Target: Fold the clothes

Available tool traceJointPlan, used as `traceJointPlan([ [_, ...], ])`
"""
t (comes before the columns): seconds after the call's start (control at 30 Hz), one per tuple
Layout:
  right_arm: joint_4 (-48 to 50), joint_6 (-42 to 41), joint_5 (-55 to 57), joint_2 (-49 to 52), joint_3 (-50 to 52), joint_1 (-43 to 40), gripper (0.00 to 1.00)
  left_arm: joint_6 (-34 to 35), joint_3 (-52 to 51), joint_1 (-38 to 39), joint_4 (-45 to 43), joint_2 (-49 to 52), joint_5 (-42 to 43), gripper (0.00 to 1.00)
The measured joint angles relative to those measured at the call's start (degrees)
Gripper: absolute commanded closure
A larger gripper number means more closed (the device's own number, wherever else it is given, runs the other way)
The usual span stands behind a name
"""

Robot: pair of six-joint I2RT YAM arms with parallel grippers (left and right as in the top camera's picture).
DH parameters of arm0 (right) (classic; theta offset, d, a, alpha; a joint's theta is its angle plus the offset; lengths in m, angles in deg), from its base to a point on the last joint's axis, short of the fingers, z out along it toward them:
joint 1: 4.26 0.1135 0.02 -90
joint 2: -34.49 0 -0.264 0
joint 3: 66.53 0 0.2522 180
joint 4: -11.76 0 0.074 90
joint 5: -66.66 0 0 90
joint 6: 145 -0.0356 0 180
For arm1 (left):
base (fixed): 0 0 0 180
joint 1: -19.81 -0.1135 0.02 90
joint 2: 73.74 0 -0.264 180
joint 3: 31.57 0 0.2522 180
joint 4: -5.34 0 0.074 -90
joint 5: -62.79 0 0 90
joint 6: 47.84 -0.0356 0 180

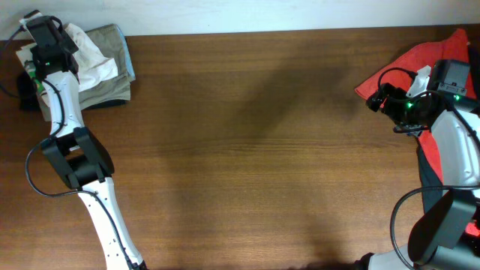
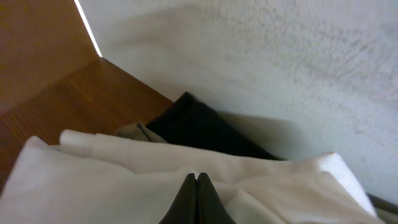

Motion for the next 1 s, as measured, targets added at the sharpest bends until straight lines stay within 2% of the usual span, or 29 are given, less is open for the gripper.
traceJointPlan([
  [0.1,0.0,0.0,0.0,0.0,0.0,0.0,0.01,0.0,0.2,0.0,3.9,-2.1,0.0,0.99],
  [0.33,0.0,0.0,0.0,0.0,0.0,0.0,0.01,-0.2,1.6,0.4,28.6,-14.5,3.6,0.99],
  [0.5,0.0,0.0,0.0,0.0,0.0,0.0,0.01,-0.2,2.5,0.8,35.0,-14.0,7.2,0.99],
  [0.7,0.0,0.0,0.0,0.0,0.0,0.0,0.01,-0.2,2.0,0.8,33.6,-5.0,9.1,0.99],
  [1.0,0.0,0.0,0.0,0.0,0.0,0.0,0.01,-0.2,1.8,0.7,14.9,0.1,9.6,0.99],
])
